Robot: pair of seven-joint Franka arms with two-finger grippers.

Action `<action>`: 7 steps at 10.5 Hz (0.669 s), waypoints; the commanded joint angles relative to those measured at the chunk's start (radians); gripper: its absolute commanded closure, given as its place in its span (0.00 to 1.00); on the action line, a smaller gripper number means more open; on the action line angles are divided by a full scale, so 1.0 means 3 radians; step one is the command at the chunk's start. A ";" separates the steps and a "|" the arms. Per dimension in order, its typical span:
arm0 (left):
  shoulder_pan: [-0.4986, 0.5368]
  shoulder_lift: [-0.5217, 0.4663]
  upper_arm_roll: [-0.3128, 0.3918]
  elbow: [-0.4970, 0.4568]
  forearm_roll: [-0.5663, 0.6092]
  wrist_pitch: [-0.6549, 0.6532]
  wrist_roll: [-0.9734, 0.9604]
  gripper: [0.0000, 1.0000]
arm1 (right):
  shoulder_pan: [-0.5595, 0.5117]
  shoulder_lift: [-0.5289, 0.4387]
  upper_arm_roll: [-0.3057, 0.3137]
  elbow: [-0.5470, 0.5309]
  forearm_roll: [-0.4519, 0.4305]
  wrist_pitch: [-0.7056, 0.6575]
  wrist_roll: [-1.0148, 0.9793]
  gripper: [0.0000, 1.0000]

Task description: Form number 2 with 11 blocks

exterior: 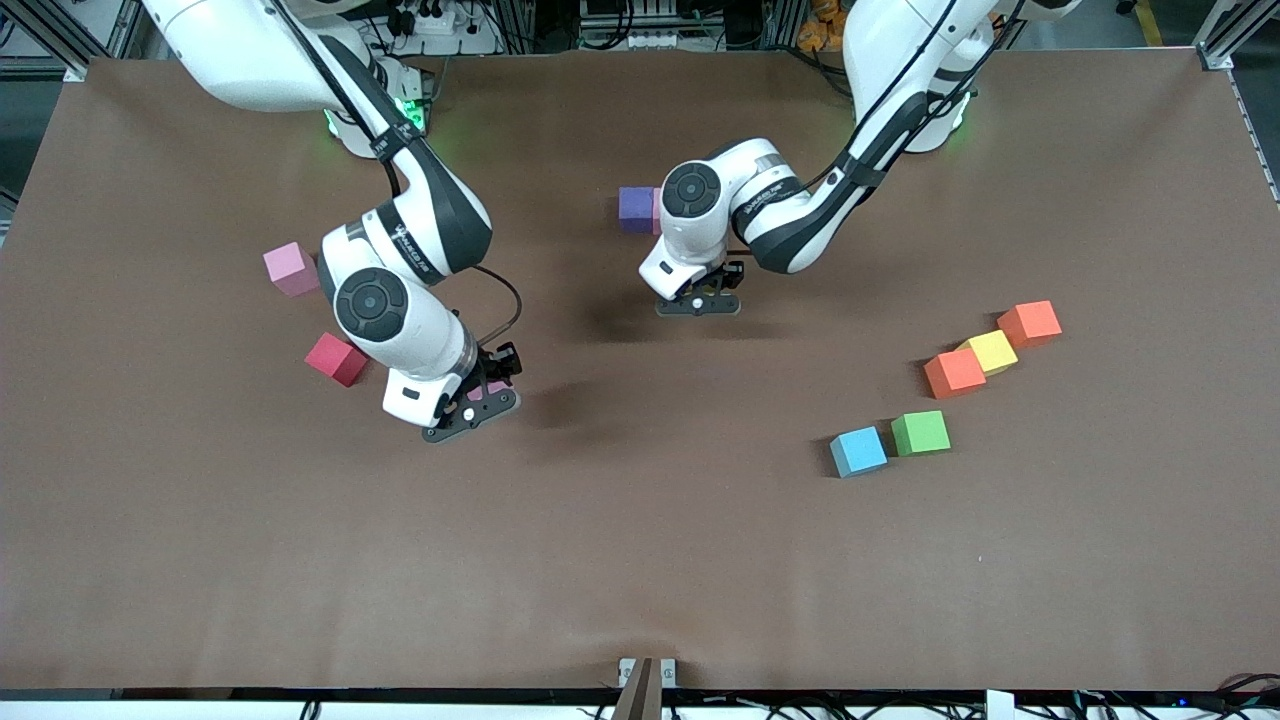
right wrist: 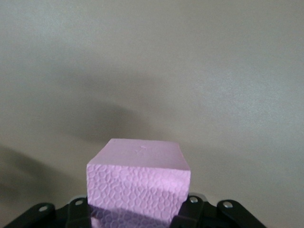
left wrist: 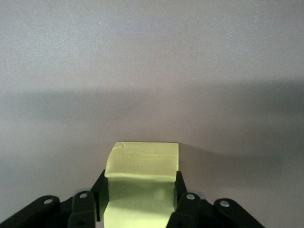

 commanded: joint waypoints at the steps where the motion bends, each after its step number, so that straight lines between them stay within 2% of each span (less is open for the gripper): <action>1: -0.0007 -0.0032 -0.0019 -0.0029 0.0081 0.0040 -0.0003 0.44 | -0.0008 0.0031 0.0010 0.0052 0.0012 -0.0038 -0.0043 1.00; 7: 0.0014 -0.0098 -0.0055 -0.0126 0.0081 -0.0005 0.0022 0.44 | -0.0008 0.0031 0.0010 0.0052 0.0012 -0.0043 -0.0043 1.00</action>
